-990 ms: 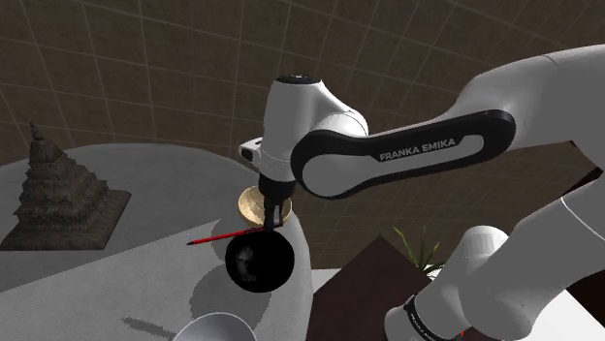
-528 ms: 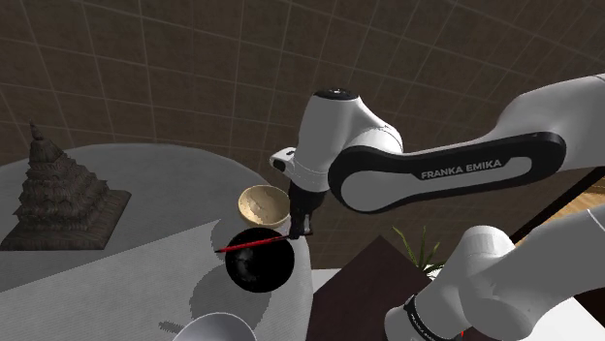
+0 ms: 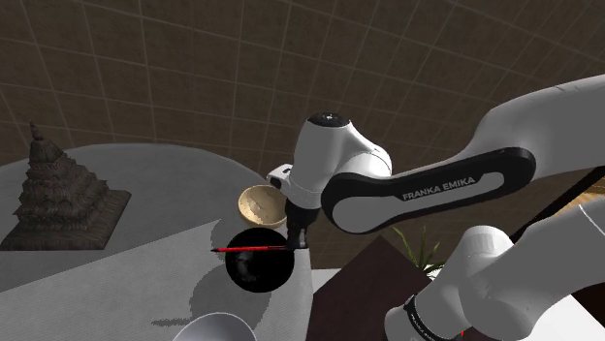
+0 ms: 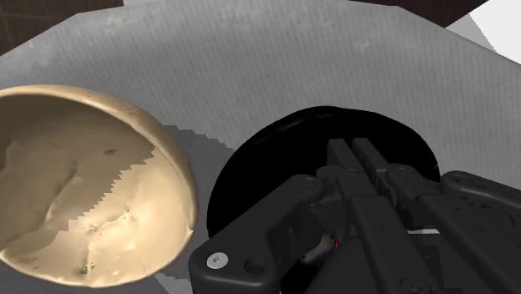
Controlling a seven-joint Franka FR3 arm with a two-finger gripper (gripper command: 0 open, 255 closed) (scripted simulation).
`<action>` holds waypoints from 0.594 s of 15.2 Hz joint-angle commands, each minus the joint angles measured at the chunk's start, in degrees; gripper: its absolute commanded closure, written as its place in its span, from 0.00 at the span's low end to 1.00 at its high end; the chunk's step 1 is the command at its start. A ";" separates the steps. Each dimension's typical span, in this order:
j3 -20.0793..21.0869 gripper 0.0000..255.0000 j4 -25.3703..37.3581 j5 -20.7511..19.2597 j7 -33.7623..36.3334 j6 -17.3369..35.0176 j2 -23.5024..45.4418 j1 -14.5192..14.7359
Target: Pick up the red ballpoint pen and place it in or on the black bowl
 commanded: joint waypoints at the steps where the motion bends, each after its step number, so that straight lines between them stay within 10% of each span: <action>1: 0.11 1.00 -0.68 -0.14 0.03 1.70 1.00 -0.10; 9: 0.43 1.00 -1.69 -0.45 0.30 4.65 2.96 -0.23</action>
